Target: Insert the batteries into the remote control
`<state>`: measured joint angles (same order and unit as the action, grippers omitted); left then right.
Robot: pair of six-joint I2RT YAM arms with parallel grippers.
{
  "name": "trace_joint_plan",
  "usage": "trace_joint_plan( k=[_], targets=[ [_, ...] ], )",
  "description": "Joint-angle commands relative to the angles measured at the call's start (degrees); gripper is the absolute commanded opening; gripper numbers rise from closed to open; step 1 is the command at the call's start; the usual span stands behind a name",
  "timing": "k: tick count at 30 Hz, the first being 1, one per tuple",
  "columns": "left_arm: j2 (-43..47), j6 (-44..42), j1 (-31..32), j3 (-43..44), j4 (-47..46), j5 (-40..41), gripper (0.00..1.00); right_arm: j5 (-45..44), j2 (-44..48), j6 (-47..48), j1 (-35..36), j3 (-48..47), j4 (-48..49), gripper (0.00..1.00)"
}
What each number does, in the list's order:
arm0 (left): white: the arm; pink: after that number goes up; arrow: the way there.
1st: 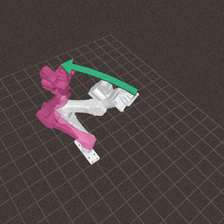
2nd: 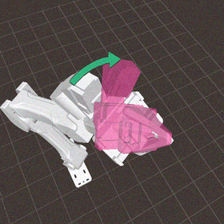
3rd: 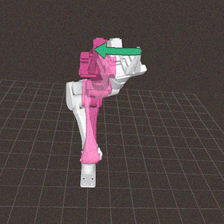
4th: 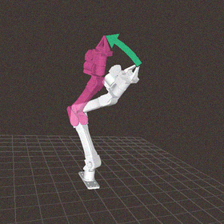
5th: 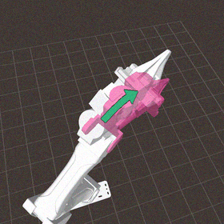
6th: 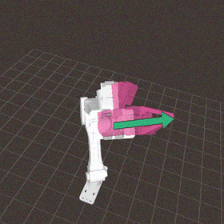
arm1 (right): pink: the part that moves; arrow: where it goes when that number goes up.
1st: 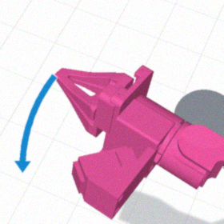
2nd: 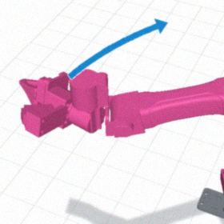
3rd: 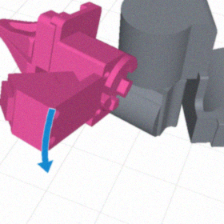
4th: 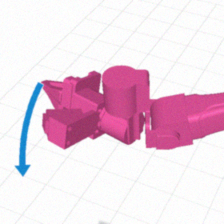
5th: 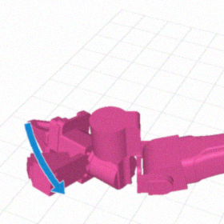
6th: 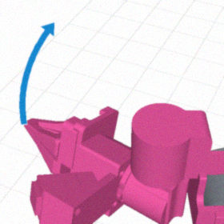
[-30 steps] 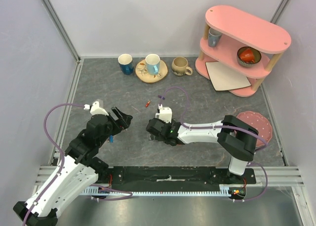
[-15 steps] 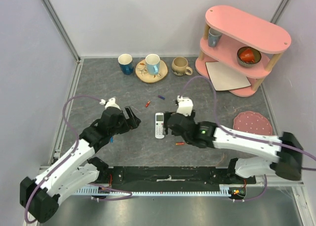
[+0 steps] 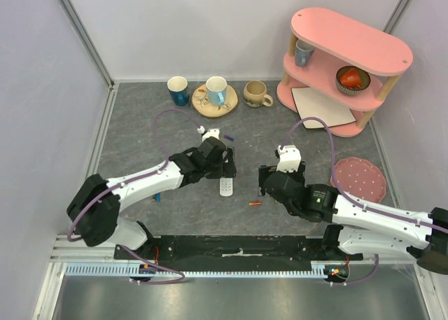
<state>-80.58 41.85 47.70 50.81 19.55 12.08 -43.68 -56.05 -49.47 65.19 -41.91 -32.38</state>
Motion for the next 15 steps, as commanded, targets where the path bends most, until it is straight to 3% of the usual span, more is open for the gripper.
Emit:
trace_joint_plan(
  k=[1, 15],
  targets=[
    [-5.7, -5.6, 0.1, 4.0, -3.5, 1.5, 0.99, -2.1, 1.6, 0.8, 0.0, 0.9, 2.1, 0.98],
    [-19.7, -7.2, 0.0, 12.3, 0.8, 3.3, 0.88, -0.4, 2.4, 2.1, -0.2, 2.2, 5.0, 0.98]
  ],
)
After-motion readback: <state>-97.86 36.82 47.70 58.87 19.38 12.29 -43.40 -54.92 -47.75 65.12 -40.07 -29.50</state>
